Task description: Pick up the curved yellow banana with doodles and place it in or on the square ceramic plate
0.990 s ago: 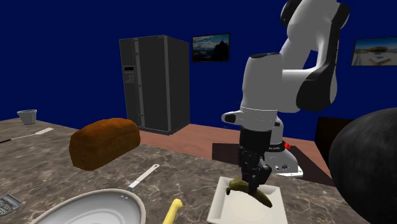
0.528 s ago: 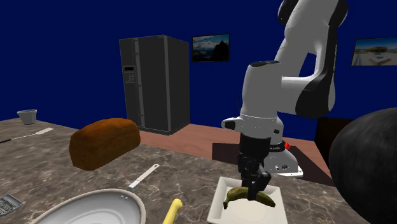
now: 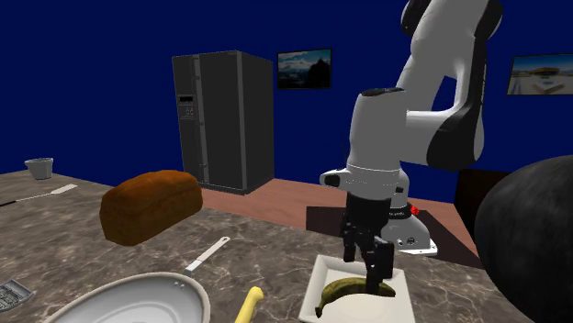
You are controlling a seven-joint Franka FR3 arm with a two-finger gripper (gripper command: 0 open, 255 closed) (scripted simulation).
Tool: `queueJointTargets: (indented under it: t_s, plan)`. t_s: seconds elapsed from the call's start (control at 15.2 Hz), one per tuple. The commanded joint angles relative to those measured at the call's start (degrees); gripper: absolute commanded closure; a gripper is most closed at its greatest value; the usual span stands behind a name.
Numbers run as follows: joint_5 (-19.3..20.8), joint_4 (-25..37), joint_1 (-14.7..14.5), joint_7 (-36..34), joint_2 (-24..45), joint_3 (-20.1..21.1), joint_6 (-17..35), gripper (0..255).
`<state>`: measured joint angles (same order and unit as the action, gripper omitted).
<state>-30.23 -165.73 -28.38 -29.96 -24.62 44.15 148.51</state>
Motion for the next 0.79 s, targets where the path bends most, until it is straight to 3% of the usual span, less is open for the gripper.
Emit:
queueJointTargets:
  t_s: [0.0, 0.26, 0.73]
  plan:
    - [0.01, 0.01, 0.01, -0.01, 0.02, 0.01, 0.01, 0]
    - [0.38, 1.74, -2.68, 0.52, -10.45, -4.77, -12.23, 0]
    - [0.41, 1.74, -2.70, 0.50, -10.44, -4.80, -12.22, 0]
